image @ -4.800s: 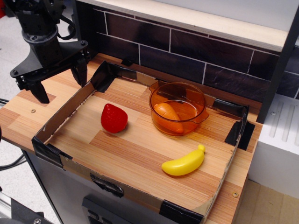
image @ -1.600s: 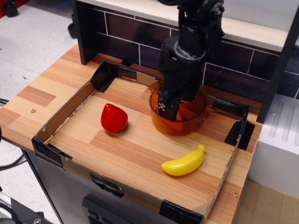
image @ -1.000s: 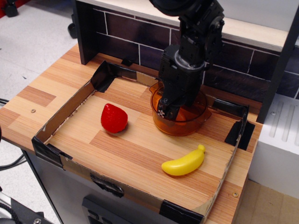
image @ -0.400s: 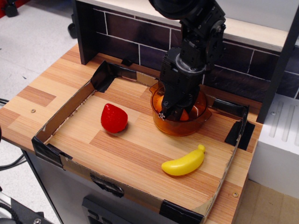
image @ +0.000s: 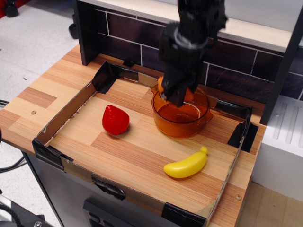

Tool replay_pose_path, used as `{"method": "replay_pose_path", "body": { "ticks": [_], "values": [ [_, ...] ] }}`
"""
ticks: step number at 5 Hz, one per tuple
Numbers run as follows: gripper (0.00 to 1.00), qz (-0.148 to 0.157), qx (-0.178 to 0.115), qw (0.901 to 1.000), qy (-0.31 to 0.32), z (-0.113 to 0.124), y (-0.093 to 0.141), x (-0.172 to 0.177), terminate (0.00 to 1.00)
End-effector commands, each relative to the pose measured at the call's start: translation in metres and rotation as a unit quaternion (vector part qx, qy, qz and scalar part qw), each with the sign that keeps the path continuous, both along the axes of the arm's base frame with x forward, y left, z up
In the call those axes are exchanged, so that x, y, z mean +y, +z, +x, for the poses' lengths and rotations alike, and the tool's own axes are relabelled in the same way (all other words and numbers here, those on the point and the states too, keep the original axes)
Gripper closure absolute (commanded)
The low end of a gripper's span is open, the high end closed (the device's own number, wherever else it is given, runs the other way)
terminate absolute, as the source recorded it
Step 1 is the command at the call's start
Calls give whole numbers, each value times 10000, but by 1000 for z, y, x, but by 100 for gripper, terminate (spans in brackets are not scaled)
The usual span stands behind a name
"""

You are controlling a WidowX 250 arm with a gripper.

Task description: Take carrot out of pot

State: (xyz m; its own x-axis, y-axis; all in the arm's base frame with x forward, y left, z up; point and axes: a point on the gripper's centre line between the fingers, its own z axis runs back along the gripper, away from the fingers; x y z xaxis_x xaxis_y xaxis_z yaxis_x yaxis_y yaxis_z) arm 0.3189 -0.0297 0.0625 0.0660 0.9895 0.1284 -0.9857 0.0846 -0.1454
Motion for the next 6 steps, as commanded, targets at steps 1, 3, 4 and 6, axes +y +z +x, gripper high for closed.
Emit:
{"method": "replay_pose_path", "body": {
  "ticks": [1, 3, 4, 6],
  "values": [
    [100, -352, -406, 9983, -240, -26, 47, 8, 0],
    [100, -149, -87, 9971, -739, -87, 20, 18, 0],
    [100, 17, 115, 9975, -700, -90, -7, 20, 0],
    [100, 305, 372, 9954, -834, -98, -48, 22, 0]
  ]
}}
